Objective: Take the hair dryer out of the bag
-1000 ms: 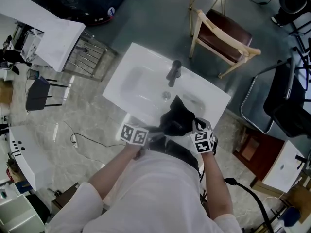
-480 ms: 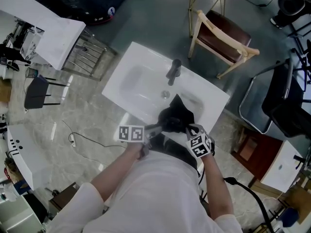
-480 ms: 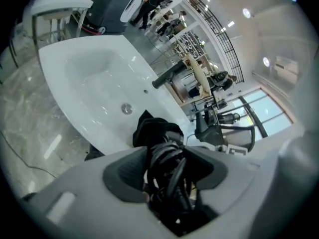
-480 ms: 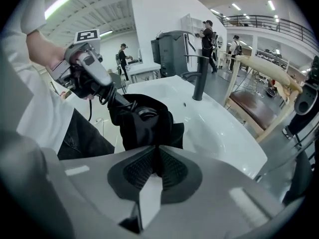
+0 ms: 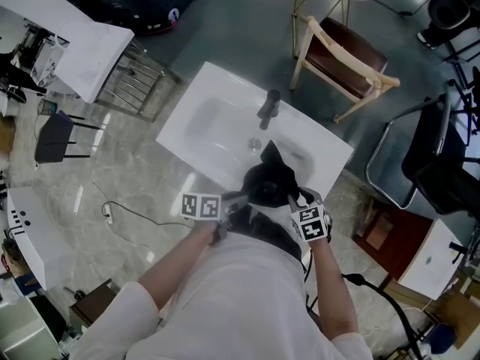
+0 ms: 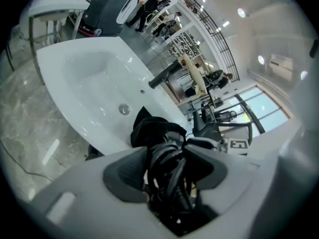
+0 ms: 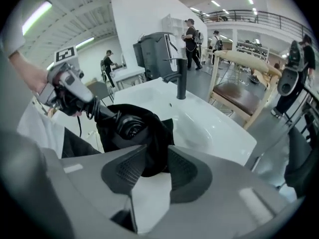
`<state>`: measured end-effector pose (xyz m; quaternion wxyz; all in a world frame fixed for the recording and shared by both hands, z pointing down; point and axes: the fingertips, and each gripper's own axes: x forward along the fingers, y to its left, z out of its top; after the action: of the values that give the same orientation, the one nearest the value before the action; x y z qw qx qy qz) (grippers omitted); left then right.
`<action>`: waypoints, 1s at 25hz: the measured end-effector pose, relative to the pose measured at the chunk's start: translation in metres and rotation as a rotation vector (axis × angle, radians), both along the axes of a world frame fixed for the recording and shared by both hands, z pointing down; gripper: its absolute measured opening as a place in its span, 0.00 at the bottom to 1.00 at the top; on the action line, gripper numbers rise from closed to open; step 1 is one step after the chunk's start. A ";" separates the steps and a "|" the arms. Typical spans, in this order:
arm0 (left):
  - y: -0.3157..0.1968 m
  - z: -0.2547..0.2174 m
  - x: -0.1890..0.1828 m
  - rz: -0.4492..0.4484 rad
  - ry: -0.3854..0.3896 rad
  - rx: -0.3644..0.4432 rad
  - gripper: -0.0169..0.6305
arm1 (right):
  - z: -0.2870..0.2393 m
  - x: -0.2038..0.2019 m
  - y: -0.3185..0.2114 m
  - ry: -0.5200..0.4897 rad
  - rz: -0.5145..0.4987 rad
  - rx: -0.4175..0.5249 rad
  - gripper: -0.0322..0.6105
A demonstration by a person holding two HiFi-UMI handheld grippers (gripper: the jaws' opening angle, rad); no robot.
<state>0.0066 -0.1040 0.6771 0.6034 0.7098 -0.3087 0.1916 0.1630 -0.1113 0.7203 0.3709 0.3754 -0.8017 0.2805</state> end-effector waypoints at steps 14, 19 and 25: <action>0.012 -0.030 0.004 0.067 0.142 0.030 0.38 | 0.017 0.001 0.012 0.112 -0.091 -0.051 0.33; 0.019 -0.030 -0.001 0.080 0.137 0.050 0.38 | 0.013 0.009 0.017 0.112 -0.078 -0.028 0.31; 0.031 -0.049 0.001 0.070 0.171 0.096 0.38 | 0.006 0.011 0.028 0.081 -0.059 -0.004 0.29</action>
<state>0.0075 -0.0729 0.6276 0.5858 0.7620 -0.2402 0.1362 0.1735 -0.0831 0.7262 0.4119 0.3620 -0.7962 0.2558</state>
